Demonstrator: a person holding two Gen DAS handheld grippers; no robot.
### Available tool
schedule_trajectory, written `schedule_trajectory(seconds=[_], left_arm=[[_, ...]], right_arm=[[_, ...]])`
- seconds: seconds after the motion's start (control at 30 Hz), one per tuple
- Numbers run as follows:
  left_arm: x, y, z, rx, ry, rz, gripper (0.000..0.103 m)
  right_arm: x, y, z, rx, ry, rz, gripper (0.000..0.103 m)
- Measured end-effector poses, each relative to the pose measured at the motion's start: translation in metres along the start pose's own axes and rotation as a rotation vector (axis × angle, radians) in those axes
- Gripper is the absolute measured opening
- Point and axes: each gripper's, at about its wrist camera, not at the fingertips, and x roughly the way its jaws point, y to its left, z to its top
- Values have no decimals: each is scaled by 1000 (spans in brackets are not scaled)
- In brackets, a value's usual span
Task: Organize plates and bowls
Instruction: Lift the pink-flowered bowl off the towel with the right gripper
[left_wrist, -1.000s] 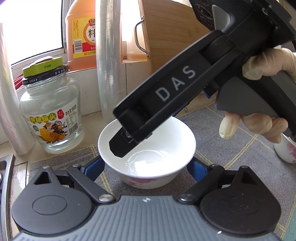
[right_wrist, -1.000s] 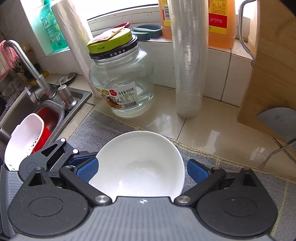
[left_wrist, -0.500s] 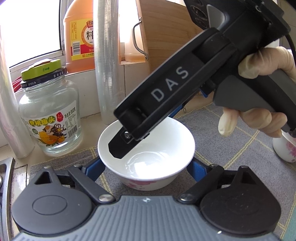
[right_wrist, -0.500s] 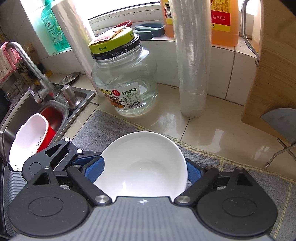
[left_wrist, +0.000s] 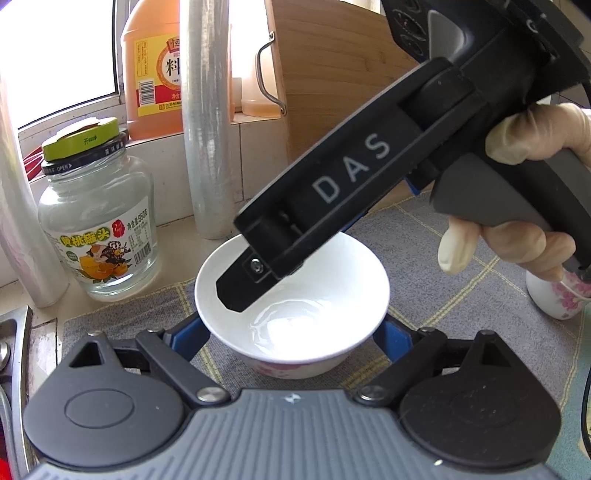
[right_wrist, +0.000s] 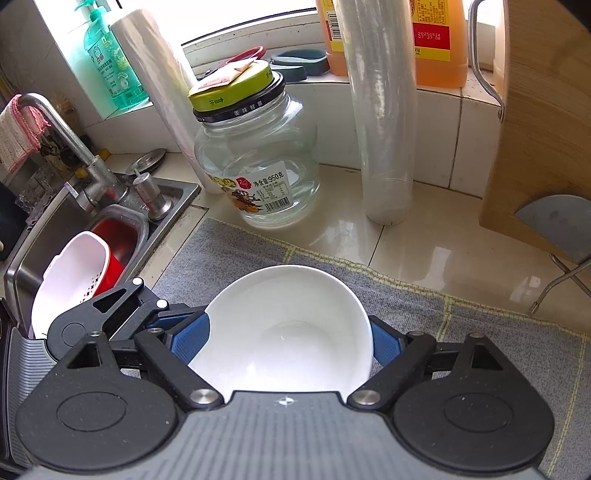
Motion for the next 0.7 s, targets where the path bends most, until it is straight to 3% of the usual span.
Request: schedule_trajectory(seconds=[0.2,0.7], left_arm=[[-24,-12,2,18,34,-38,93],[-73,-55,7,136,24,-162,93]], right_arm=[[-18,12,-17,20,-7,-17,93],[-86,32,-72,136,-76,-84,93]])
